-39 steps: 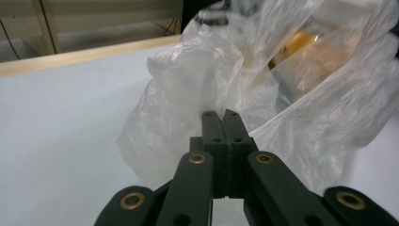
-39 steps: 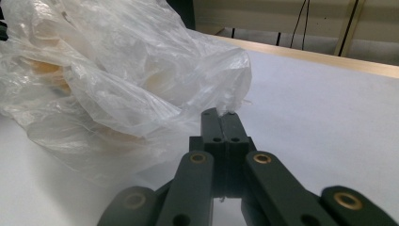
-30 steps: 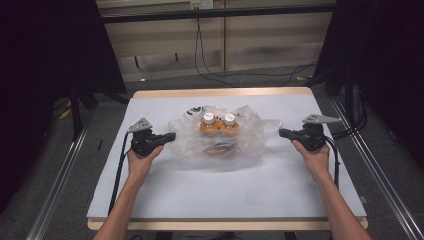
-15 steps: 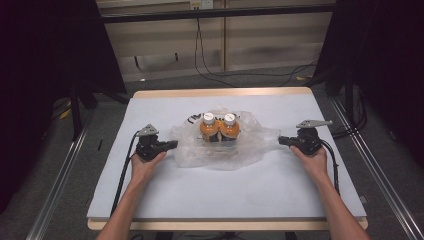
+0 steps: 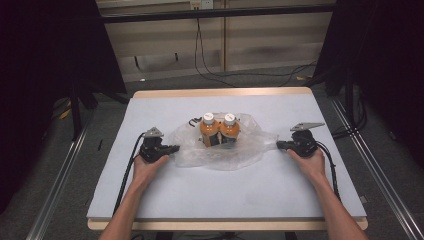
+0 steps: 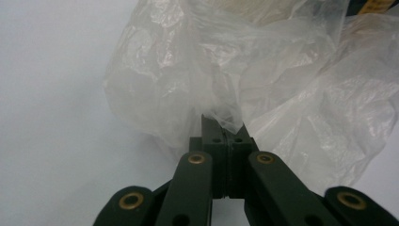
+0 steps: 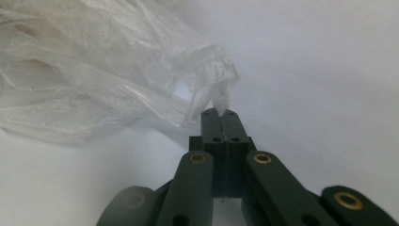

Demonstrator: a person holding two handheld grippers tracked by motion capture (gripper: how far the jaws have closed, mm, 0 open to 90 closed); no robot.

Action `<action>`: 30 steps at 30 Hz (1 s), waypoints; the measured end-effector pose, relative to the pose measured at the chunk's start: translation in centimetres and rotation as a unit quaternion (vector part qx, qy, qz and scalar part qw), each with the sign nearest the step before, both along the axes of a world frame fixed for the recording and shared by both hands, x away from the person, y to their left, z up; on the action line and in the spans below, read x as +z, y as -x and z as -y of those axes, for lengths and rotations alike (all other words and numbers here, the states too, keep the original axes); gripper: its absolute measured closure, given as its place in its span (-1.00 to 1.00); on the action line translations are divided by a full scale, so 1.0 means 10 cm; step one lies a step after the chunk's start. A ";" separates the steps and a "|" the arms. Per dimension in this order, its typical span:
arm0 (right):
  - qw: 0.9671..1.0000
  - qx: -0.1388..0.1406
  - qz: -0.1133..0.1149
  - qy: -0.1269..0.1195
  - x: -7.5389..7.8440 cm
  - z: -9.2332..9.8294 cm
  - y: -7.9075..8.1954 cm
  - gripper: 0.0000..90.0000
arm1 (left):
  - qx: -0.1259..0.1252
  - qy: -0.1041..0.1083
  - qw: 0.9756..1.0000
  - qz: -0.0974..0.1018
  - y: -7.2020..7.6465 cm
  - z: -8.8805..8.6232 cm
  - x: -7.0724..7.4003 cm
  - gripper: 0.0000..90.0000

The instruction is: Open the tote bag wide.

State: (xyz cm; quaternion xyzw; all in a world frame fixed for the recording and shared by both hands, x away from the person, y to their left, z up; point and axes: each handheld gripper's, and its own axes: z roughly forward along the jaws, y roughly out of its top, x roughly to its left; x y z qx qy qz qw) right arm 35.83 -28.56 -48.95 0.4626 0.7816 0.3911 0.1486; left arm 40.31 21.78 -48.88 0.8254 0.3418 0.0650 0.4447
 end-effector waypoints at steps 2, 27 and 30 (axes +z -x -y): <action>1.000 0.004 0.007 -0.020 0.02 0.03 0.02 0.94 | 0.007 0.003 1.000 0.003 0.01 -0.01 0.01 0.82; 0.987 -0.015 0.108 -0.121 0.64 0.17 0.50 -0.58 | 0.035 0.100 0.991 0.078 0.44 -0.49 0.64 -0.21; 0.985 -0.010 0.114 -0.129 0.70 0.14 0.57 -0.58 | 0.026 0.123 0.988 0.091 0.50 -0.51 0.75 0.04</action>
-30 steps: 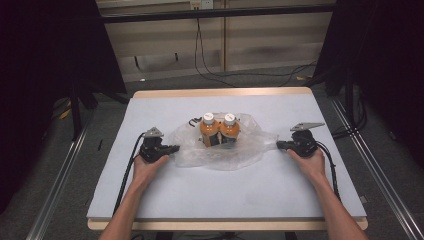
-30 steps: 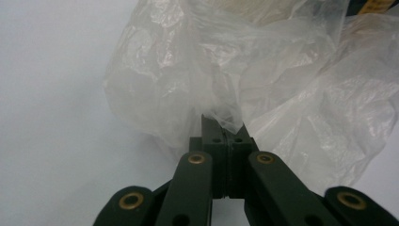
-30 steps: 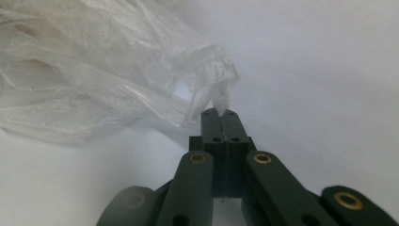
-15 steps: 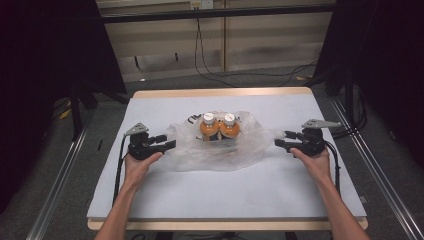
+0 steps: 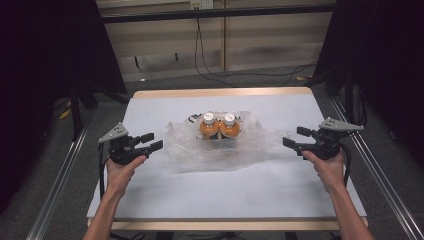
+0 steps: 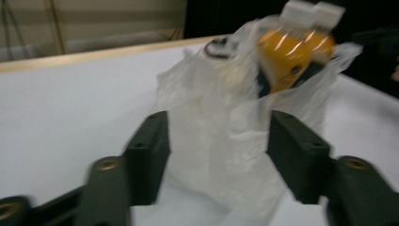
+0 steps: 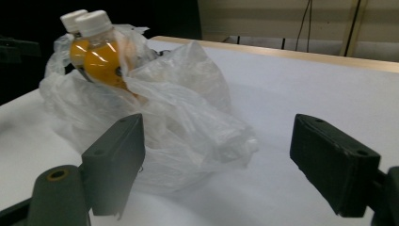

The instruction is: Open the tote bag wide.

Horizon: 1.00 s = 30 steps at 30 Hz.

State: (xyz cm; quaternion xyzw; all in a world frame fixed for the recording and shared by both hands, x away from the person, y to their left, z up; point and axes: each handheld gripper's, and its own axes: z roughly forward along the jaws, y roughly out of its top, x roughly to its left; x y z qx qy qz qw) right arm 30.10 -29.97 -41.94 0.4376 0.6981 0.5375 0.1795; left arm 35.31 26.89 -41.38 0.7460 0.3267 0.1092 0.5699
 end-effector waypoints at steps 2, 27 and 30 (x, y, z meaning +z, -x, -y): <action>1.000 0.008 0.007 0.005 0.03 -0.03 0.04 -0.42 | -0.013 0.003 1.000 0.010 0.01 0.04 0.05 0.25; 0.982 0.163 -0.052 0.083 0.04 -1.10 -0.60 1.00 | -0.105 -0.146 0.984 -0.011 -0.50 1.20 -0.08 0.94; 0.983 0.143 -0.053 0.098 0.02 -1.17 -0.72 1.00 | -0.103 -0.154 0.982 -0.019 -0.57 1.22 -0.13 0.91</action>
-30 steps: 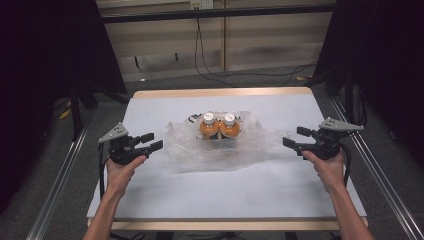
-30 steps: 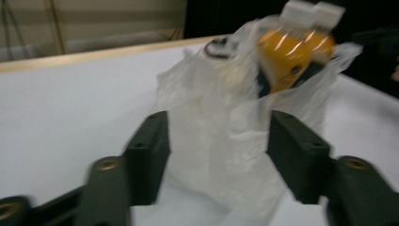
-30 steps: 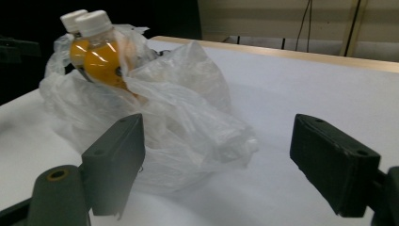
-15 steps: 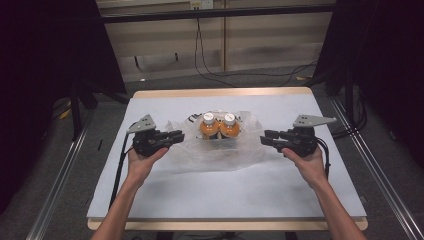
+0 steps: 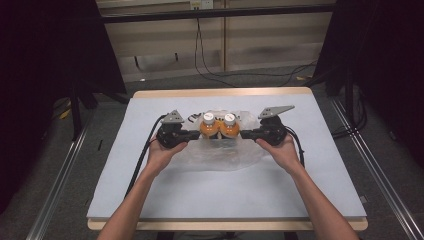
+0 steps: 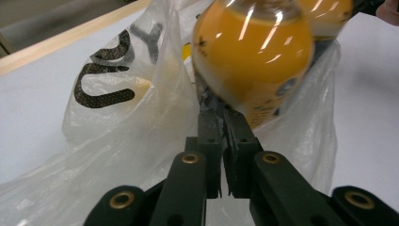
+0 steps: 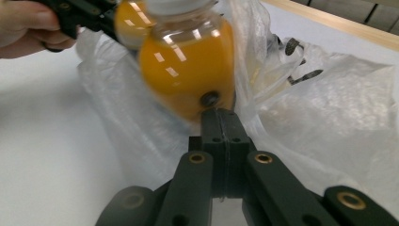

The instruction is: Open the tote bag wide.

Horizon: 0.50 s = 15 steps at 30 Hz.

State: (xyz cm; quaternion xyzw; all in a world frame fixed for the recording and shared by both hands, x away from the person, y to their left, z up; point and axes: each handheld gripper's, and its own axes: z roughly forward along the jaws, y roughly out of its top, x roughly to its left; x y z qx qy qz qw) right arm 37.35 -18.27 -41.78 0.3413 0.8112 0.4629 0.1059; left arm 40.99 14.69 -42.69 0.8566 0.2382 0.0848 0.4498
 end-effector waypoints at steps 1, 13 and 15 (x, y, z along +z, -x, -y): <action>1.000 -0.007 0.003 0.008 0.00 -0.01 -0.04 1.00 | 0.000 0.000 1.000 -0.003 -0.02 0.01 -0.02 0.91; 0.997 -0.010 -0.041 0.062 -0.27 -0.27 -0.45 1.00 | -0.011 -0.068 0.997 -0.035 -0.20 0.15 -0.30 0.84; 0.996 -0.008 -0.051 0.067 -0.36 -0.27 -0.47 1.00 | -0.015 -0.072 0.997 -0.039 -0.21 0.15 -0.33 0.84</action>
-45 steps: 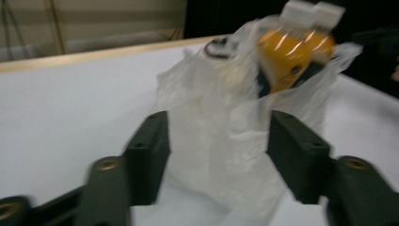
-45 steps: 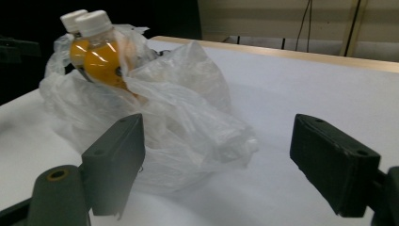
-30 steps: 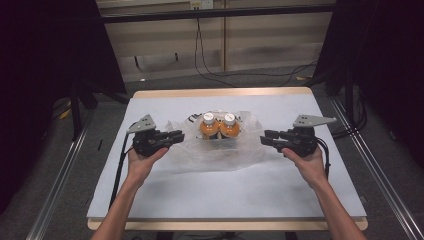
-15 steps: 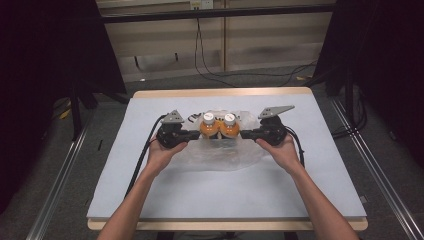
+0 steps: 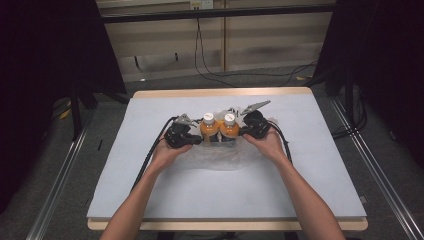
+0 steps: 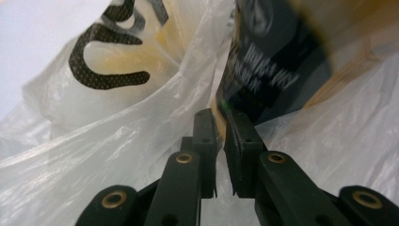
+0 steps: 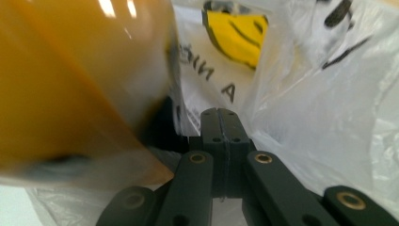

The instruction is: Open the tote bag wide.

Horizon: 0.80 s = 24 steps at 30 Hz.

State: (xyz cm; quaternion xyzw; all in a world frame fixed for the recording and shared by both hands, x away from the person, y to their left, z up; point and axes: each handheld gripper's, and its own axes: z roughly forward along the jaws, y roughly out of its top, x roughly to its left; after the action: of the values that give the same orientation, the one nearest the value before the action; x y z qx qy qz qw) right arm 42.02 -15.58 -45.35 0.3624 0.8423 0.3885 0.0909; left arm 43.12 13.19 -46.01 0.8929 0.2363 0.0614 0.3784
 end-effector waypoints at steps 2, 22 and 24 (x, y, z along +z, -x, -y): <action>1.000 0.004 -0.011 0.001 -0.06 0.02 0.00 1.00 | -0.010 -0.020 1.000 0.002 0.00 0.01 -0.02 0.84; 0.998 0.031 -0.050 0.039 -0.24 0.08 0.00 1.00 | -0.033 -0.097 0.995 0.021 0.05 0.09 -0.09 0.86; 0.997 0.038 -0.047 0.048 -0.23 0.09 0.01 1.00 | -0.039 -0.110 0.993 0.028 0.08 0.10 -0.08 0.87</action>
State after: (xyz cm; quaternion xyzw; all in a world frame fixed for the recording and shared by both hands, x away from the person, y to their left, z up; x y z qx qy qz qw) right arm 41.92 -16.47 -47.67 0.3427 0.8765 0.3336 0.0539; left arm 42.32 12.24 -46.79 0.9355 0.1825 0.0966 0.2868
